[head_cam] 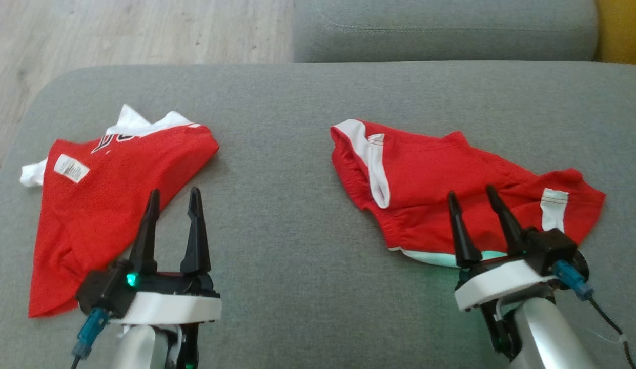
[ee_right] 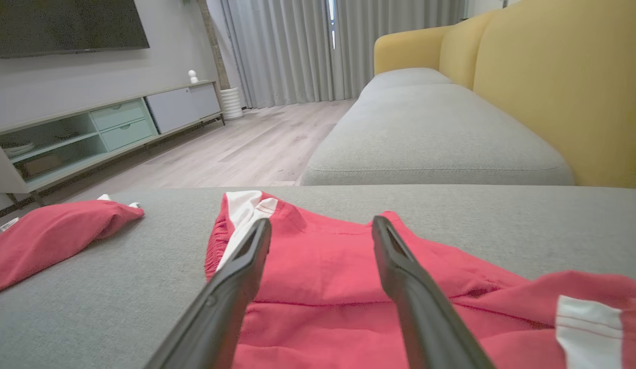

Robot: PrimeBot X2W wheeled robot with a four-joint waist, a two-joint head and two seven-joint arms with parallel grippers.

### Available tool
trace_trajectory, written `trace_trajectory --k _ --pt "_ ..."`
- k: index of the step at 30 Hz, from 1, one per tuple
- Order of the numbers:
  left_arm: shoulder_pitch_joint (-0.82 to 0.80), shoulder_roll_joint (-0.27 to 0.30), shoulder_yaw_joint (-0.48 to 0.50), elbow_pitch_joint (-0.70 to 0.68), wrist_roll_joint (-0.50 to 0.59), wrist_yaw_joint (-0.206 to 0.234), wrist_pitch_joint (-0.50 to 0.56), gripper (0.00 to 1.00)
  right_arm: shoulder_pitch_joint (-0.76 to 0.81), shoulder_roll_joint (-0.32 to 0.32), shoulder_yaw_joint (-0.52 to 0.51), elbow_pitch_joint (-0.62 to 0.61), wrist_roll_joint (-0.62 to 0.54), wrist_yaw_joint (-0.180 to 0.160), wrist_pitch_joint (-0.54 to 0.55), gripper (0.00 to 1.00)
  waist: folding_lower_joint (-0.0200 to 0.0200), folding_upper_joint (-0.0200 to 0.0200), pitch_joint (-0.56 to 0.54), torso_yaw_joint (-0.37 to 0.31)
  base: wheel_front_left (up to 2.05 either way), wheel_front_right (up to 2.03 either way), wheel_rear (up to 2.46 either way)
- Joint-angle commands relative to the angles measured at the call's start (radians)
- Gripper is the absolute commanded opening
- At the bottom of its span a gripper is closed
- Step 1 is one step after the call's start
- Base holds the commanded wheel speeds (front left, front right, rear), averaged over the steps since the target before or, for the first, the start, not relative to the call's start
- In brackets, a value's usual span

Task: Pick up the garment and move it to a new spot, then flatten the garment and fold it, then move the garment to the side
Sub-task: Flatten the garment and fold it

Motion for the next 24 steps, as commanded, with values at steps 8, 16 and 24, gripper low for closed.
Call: trace_trajectory --k 8,16,24 --pt "-0.045 0.004 0.002 -0.03 -0.022 0.002 -0.005 1.0 -0.124 -0.001 0.064 0.008 -0.045 0.007 0.014 1.0 0.0 -0.0001 0.046 0.068 0.0 0.0 0.0" --pt "-0.076 0.004 -0.049 -0.013 -0.041 0.002 -0.005 1.0 -0.329 -0.001 0.052 0.227 -0.064 0.007 0.155 1.0 0.0 -0.0001 0.102 0.163 0.0 0.0 0.0" --pt "-0.096 0.004 -0.071 -0.004 -0.054 0.002 -0.005 1.0 -0.459 -0.001 -0.061 0.442 -0.089 0.007 0.172 1.0 0.0 -0.0001 0.129 0.228 0.0 0.0 0.0"
